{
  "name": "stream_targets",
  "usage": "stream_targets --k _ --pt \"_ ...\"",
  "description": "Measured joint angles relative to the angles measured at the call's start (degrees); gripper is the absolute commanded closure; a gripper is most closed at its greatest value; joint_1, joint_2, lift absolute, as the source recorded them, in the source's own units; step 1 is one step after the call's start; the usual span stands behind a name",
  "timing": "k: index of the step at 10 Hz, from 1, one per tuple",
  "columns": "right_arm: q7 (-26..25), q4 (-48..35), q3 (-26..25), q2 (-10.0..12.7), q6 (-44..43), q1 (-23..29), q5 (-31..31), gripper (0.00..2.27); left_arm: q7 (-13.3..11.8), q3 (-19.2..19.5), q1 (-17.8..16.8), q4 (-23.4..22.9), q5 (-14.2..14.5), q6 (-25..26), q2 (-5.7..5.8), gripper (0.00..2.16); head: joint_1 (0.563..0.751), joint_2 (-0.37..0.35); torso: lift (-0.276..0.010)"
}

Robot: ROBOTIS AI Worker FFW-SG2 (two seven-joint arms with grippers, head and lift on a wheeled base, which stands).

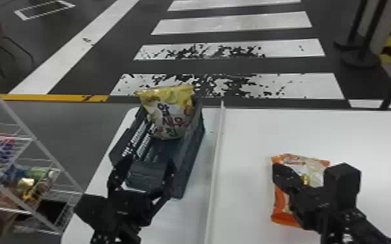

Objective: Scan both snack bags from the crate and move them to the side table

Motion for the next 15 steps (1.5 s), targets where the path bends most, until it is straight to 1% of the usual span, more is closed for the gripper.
stream_targets --k 3,5,10,13,15 --pt "0.0 6.7 1.2 0.2 0.2 -4.0 0.9 2.2 0.0 0.0 0.0 0.2 0.0 -0.2 -0.04 0.06 0.695 0.227 -0.099" --pt "-0.1 9.3 1.1 0.2 0.3 -4.9 1.2 2.19 0.0 0.1 0.0 0.5 0.0 -0.4 -0.04 0.06 0.695 0.224 -0.099" --pt "-0.1 11.1 -1.0 0.0 0.5 -5.5 2.4 2.2 0.0 0.0 -0.2 0.6 0.0 -0.4 -0.04 0.06 0.695 0.192 -0.099" --pt "0.0 12.9 -2.4 -0.2 0.8 -7.0 2.0 2.2 -0.1 0.0 0.0 0.5 0.0 -0.4 0.07 0.06 0.695 0.169 -0.099" --pt "0.0 14.2 -2.4 -0.2 0.9 -8.2 1.9 2.2 -0.2 -0.1 -0.1 0.4 0.0 -0.4 0.21 0.06 0.695 0.165 -0.099"
